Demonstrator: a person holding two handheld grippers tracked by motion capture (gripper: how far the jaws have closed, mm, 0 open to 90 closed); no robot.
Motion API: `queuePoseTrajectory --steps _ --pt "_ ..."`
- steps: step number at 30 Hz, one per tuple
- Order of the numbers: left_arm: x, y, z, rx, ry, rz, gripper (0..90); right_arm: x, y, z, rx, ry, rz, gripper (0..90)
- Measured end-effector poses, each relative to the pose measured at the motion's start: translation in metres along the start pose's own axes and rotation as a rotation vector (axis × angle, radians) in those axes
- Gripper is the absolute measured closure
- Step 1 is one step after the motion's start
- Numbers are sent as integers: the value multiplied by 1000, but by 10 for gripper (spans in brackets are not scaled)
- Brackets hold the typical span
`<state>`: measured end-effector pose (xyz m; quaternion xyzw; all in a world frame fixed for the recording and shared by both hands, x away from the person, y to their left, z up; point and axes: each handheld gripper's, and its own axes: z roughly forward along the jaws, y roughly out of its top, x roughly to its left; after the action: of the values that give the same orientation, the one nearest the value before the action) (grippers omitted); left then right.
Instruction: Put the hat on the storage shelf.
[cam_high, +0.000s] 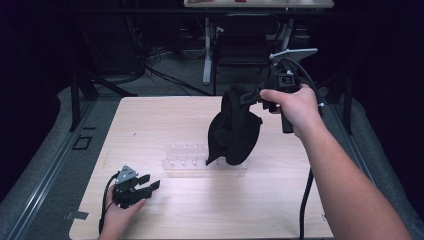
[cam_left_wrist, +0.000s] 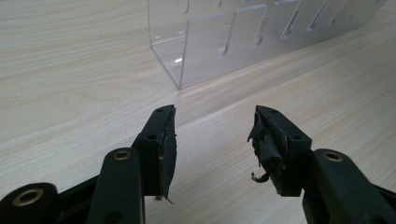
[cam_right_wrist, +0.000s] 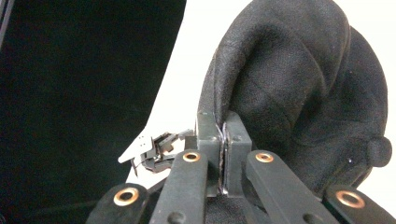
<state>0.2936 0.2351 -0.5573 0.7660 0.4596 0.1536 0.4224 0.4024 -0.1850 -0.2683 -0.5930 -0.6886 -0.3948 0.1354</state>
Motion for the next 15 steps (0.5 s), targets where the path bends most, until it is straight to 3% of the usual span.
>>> queuePoseTrajectory --steps 15 --pt "1 0 0 -4 -2 3 497 -3 6 23 -1 -9 7 884"
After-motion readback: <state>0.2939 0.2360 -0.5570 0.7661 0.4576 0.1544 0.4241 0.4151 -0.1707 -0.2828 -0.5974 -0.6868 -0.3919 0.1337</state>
